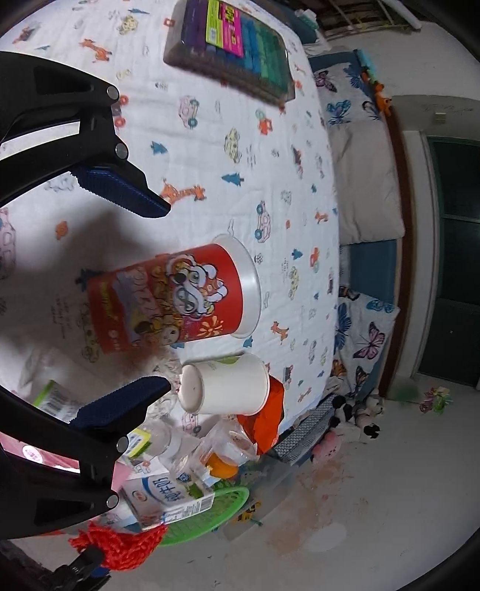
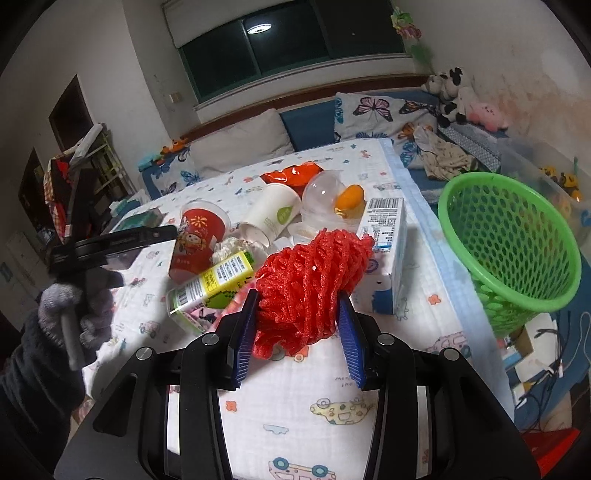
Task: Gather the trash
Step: 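Carry the red mesh net over the green basket and release it with the right tool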
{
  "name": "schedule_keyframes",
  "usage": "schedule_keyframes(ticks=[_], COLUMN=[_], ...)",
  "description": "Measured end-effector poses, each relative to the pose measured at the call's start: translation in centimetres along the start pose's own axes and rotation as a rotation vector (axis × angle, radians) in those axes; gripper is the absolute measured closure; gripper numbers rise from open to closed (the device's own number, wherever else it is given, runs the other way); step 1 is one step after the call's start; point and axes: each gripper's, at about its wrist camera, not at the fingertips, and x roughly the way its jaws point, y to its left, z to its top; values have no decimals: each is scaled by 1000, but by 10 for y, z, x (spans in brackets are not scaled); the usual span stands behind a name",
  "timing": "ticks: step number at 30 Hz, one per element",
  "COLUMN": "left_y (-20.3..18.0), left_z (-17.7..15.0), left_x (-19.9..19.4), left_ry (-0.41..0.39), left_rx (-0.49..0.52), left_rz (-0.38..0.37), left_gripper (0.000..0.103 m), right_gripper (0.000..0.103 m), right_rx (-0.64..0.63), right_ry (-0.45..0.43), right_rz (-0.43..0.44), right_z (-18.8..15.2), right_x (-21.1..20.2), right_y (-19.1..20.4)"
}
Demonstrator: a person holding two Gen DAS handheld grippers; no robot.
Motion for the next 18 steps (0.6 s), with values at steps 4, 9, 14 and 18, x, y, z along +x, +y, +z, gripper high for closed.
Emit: schedule_keyframes(ticks=[4, 9, 14, 18], left_y=[3, 8, 13, 15], left_z=[10, 16, 20, 21], left_x=[21, 40, 56, 60], left_ry=[55, 101, 139, 151], left_rx=[-28, -44, -68, -87], left_rz=[-9, -21, -32, -64], left_gripper=[18, 22, 28, 33], right_gripper=[61, 61, 61, 60], right_rx=[4, 10, 18, 43], right_ry=[-23, -50, -77, -87], right_rz=[3, 4, -38, -85], right_z=[3, 12, 25, 35], right_x=[-8, -17, -22, -22], right_y=[0, -5, -19, -39])
